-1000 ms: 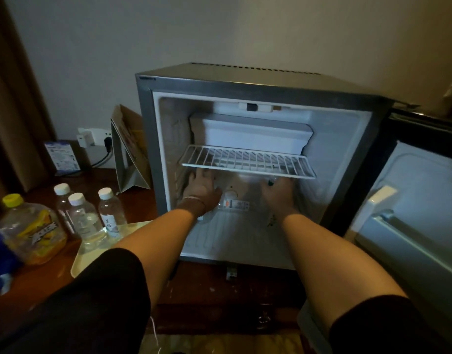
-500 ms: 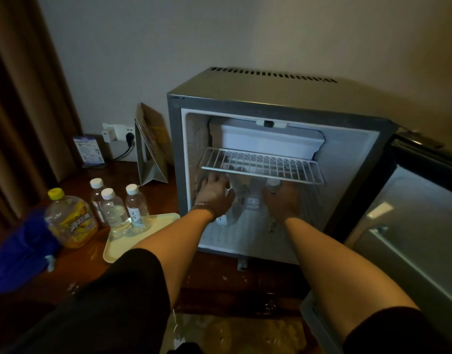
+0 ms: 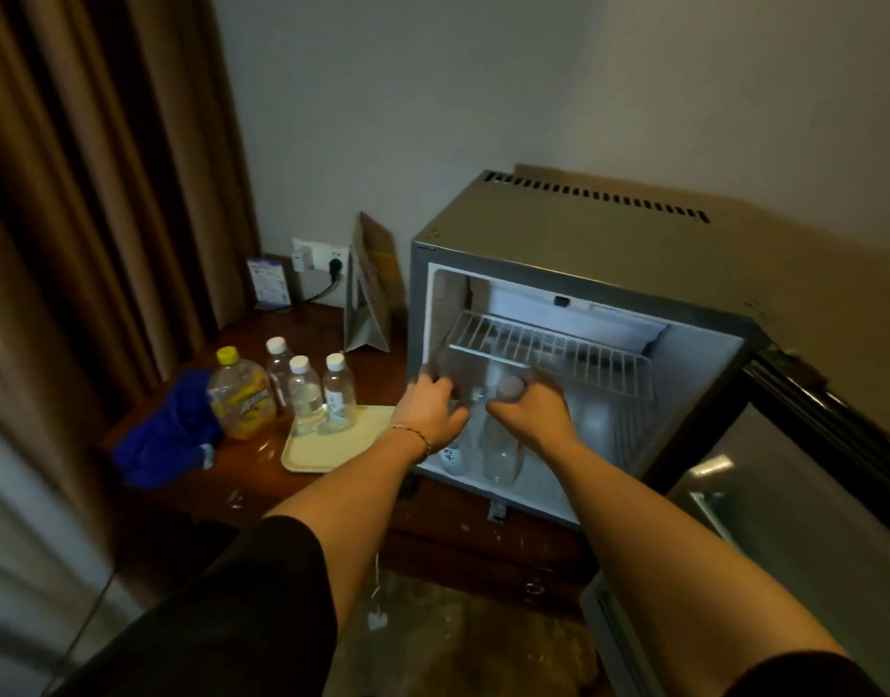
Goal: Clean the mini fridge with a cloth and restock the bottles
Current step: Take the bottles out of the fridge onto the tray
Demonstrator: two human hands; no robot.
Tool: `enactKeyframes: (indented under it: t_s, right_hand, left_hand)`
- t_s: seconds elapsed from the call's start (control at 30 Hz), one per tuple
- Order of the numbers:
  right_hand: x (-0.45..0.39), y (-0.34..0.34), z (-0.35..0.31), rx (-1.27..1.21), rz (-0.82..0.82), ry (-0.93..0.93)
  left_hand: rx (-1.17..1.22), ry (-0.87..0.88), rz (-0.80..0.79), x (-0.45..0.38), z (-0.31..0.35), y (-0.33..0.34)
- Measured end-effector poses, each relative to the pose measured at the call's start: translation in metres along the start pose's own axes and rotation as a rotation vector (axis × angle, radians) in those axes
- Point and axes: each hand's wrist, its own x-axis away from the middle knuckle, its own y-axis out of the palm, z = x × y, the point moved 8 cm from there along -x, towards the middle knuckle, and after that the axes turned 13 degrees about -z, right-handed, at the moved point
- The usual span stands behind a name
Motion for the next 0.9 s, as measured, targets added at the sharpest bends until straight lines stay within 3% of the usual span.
enactKeyframes:
  t_s: [0.2,0.4,0.9]
  right_hand:
    - [0.009,0.048,-0.058,0.0,-0.073,-0.159]
    - [0.007,0.1,-0.095,0.016,-0.174,-0.207]
    - [-0.061,0.177,-0.138,-0.028,-0.259,-0.063]
  left_hand:
    - [0.039,-0.067,0.09,0.037,-0.055,-0.032]
    - [-0.017,-0.138,0.074,0.051,-0.118,-0.053]
    - [-0.057,-0.159,-0.026,0.013,-0.226,-0.067]
